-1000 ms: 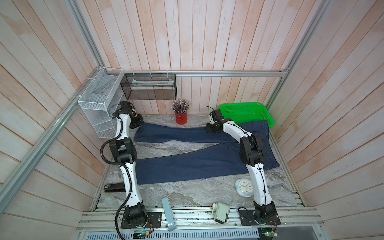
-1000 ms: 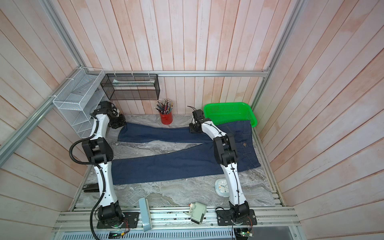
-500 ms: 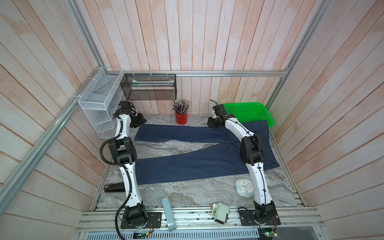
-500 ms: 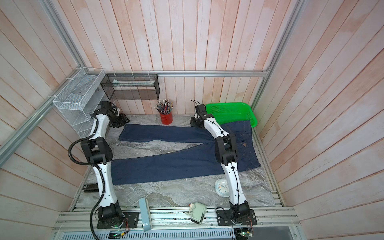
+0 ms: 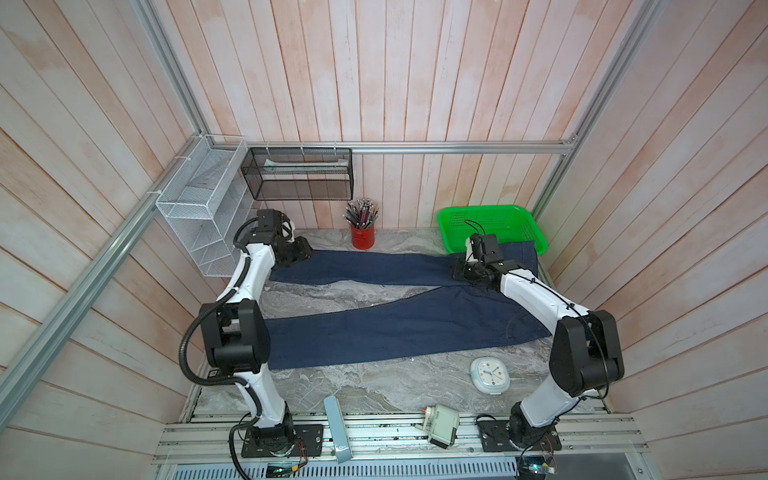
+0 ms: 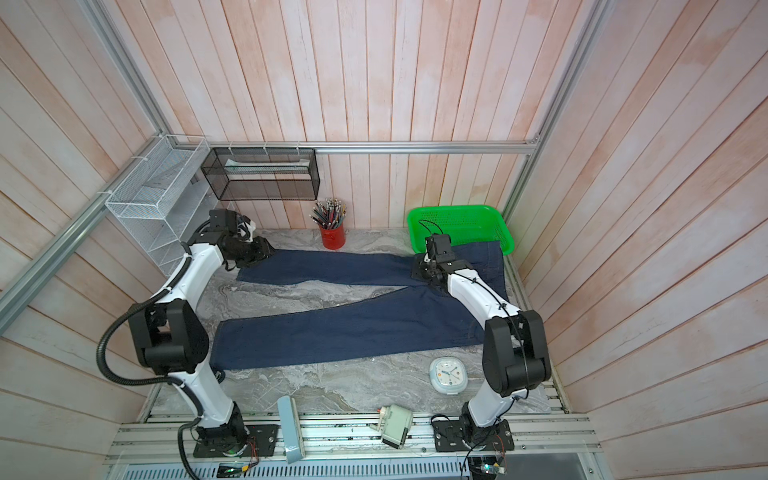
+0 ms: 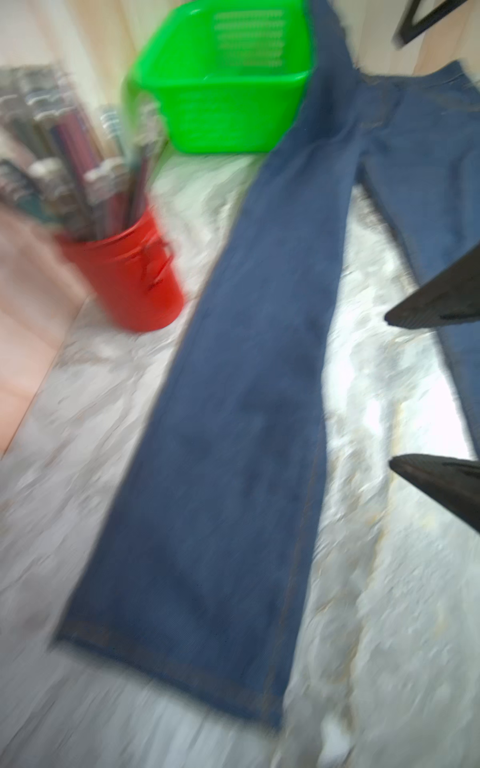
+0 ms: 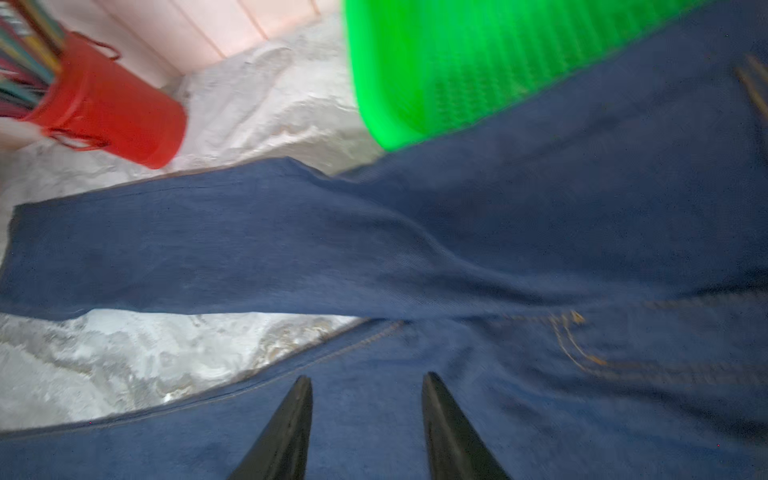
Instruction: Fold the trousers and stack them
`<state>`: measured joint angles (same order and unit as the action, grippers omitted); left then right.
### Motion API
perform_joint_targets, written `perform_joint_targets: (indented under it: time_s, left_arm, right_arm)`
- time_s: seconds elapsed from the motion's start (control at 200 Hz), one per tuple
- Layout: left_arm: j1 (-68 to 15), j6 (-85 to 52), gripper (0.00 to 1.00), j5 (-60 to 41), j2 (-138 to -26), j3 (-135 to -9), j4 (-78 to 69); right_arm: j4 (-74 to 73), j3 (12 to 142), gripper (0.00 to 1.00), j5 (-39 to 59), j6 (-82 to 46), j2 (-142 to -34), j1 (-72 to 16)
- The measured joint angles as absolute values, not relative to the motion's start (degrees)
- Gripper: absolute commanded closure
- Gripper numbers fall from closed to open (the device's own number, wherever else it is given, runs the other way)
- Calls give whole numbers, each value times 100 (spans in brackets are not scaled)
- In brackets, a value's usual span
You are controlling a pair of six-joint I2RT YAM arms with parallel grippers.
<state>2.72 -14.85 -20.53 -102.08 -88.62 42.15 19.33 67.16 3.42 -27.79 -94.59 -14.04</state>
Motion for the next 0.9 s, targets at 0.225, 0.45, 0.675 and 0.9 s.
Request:
perform_joint_targets:
  time_s: [0.225,0.45,0.675,0.9]
  left_arm:
    - [40,-1879,49,-2049,-9166,-6718,3822]
    - [43,-2176,51,-2078,-8750,-5968,3570]
    - [40,-2421,51,-2226,-8591,-5741,3175]
    - [58,-2580,50,-2224,-8318,-5516,3061]
  right_arm:
    - [2123,5513,60,270,-3332,-9393,-532]
    - [2038,4954,59,-161,-3769,-8694,67]
    - [2043,5030,57,-663,-4292,-9035,707]
    - [2530,4908,55,-989,-4901,-9244,1227]
